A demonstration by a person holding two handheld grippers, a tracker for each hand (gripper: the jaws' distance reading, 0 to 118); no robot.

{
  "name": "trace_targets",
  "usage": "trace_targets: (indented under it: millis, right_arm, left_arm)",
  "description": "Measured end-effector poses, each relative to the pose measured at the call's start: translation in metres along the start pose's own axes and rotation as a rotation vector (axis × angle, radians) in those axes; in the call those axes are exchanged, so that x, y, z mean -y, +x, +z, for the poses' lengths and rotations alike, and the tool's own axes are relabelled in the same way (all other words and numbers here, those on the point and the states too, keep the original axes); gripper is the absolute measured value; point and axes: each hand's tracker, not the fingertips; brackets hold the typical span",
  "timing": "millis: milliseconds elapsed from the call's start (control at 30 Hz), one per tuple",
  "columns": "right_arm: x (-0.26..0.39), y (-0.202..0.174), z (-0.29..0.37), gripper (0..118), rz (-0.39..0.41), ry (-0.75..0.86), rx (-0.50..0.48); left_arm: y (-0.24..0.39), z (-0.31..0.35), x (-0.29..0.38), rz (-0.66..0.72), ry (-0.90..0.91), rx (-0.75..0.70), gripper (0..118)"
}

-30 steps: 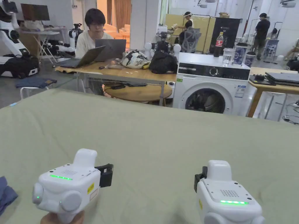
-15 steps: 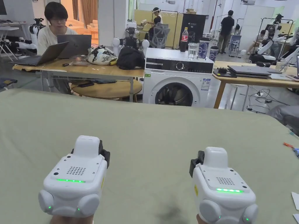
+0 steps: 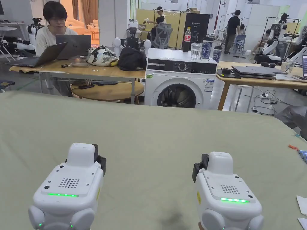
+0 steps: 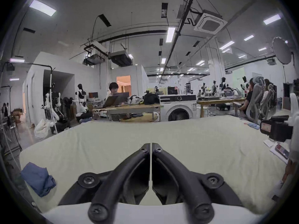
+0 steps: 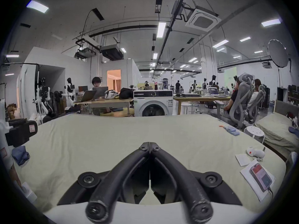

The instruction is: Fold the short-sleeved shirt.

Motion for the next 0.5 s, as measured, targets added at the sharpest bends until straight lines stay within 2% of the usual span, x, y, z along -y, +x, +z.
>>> trace_targets:
  millis: [400, 433, 500]
  right_arm:
    - [0.002, 0.002, -0.002, 0, -0.021, -0.017, 0.006]
    - [0.001, 0.002, -0.002, 1, -0.019, -0.015, 0.007]
    - [-0.001, 0.001, -0.002, 30, -0.009, -0.01, 0.02]
  left_arm:
    - [0.005, 0.002, -0.006, 0.008, -0.002, 0.033, 0]
    - [0.007, 0.002, -0.007, 0.0, -0.006, 0.025, 6]
    - [0.008, 0.001, -0.008, -0.003, -0.012, 0.023, 32]
